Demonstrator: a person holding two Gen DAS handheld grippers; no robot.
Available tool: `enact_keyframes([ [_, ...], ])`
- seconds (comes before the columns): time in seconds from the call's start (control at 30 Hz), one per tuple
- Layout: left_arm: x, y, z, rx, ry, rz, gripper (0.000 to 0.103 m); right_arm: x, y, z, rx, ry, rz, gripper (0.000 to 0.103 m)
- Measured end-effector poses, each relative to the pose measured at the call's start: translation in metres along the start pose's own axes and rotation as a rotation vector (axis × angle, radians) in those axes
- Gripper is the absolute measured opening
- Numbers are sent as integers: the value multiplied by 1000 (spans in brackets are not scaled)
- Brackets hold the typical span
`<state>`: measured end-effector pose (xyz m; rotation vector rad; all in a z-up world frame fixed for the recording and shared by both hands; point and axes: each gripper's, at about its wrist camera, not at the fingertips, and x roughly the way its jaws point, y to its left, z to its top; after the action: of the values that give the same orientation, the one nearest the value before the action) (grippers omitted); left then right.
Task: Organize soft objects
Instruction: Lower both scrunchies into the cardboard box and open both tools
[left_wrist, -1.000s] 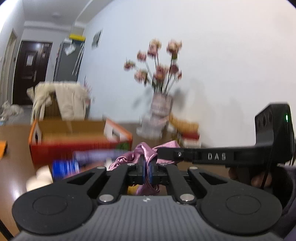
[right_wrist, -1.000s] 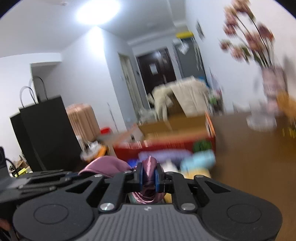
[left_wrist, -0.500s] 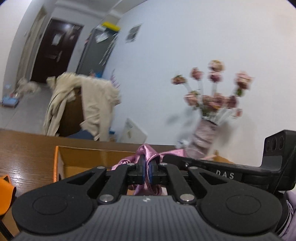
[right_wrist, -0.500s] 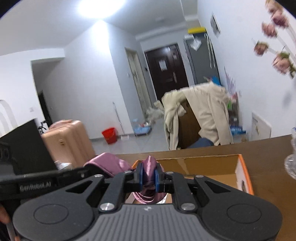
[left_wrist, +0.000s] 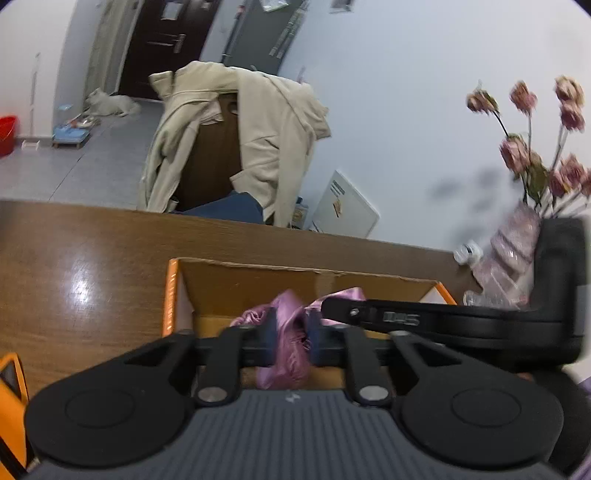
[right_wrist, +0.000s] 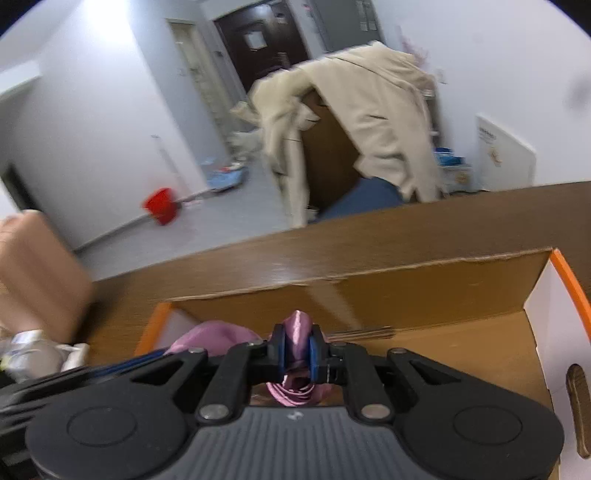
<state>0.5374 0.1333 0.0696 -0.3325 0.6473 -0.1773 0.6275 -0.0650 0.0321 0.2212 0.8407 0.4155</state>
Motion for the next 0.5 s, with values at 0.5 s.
enact_keyframes([
  [0.5,-169,-78,-38,139,-230,68,72,-154,-5,-7,-17,-113,42,54],
])
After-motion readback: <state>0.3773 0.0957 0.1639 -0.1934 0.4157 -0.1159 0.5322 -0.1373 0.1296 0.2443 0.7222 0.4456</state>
